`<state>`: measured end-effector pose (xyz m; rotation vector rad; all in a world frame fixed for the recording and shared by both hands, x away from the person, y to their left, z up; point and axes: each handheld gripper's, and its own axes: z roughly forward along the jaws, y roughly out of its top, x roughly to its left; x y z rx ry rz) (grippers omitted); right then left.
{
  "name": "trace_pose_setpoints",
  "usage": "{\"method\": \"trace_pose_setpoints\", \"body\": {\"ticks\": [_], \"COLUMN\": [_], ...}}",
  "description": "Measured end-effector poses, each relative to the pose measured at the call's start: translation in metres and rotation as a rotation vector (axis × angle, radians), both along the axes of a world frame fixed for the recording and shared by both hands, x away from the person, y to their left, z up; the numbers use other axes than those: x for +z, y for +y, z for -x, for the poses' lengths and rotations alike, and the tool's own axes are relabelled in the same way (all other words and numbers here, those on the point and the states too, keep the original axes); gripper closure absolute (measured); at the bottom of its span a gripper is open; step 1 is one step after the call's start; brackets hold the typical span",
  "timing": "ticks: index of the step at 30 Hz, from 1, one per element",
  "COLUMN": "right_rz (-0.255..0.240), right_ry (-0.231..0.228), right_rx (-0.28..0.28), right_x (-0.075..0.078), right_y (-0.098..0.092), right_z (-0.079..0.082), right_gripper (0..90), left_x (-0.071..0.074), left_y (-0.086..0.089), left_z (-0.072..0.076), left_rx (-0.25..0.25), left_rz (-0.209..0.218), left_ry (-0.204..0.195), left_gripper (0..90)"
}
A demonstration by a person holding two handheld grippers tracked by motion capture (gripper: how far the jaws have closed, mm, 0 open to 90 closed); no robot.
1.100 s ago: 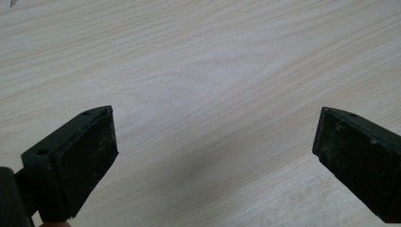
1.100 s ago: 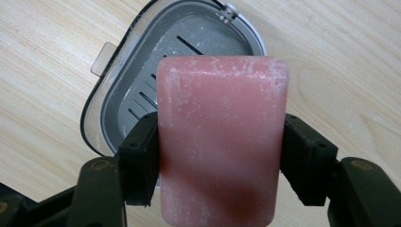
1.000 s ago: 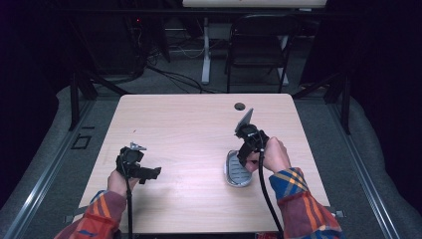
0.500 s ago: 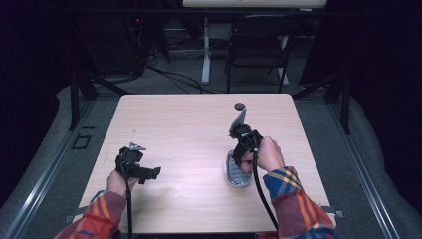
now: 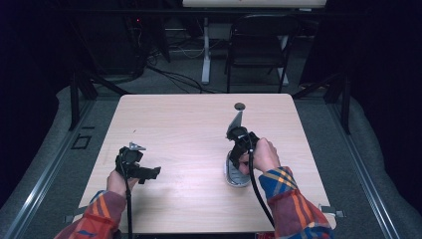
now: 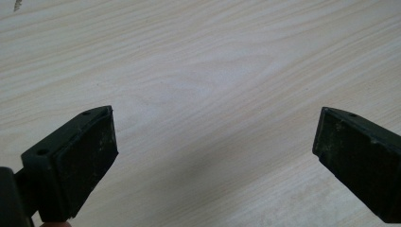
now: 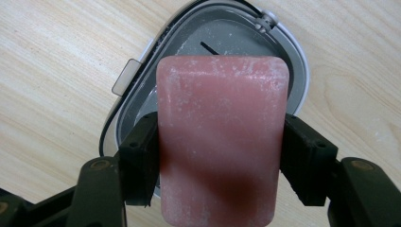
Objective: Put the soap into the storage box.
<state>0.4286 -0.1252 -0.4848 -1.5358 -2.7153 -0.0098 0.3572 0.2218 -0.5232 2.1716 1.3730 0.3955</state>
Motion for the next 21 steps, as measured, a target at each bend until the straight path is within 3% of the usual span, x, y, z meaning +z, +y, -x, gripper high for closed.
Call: {"method": "trace_pose_setpoints", "body": {"ticks": [7,13,15,20,21], "right_rz": [0.020,0.014,0.039,-0.007,0.003], "right_ry": [0.022,0.006,0.032,-0.008,0.002], "right_rx": [0.013,-0.011,0.013,-0.052,-0.040], "right_x": [-0.0027,-0.0059,-0.0047,-0.0095,-0.0083], "right_y": [0.0032,0.0038,0.0036,0.0042,0.0037], "right_z": [-0.0017,-0.0015,-0.0036,-0.0008,-0.0015], "right_gripper": [37.0,36.9,36.9,36.8,36.7], "left_x": [0.0004,-0.0002,0.0003,-0.0001,-0.0004], "left_y": [-0.0002,-0.0004,-0.0007,-0.0017,-0.0015], "left_z": [0.0007,0.0000,0.0003,0.0003,0.0000], "left_rx": [0.001,-0.008,-0.013,-0.012,-0.013], "left_rz": [0.004,0.006,0.007,0.008,0.008], "left_ry": [-0.004,-0.002,-0.002,-0.003,-0.003], "left_gripper": [0.6,0.6,0.6,0.6,0.6]}}
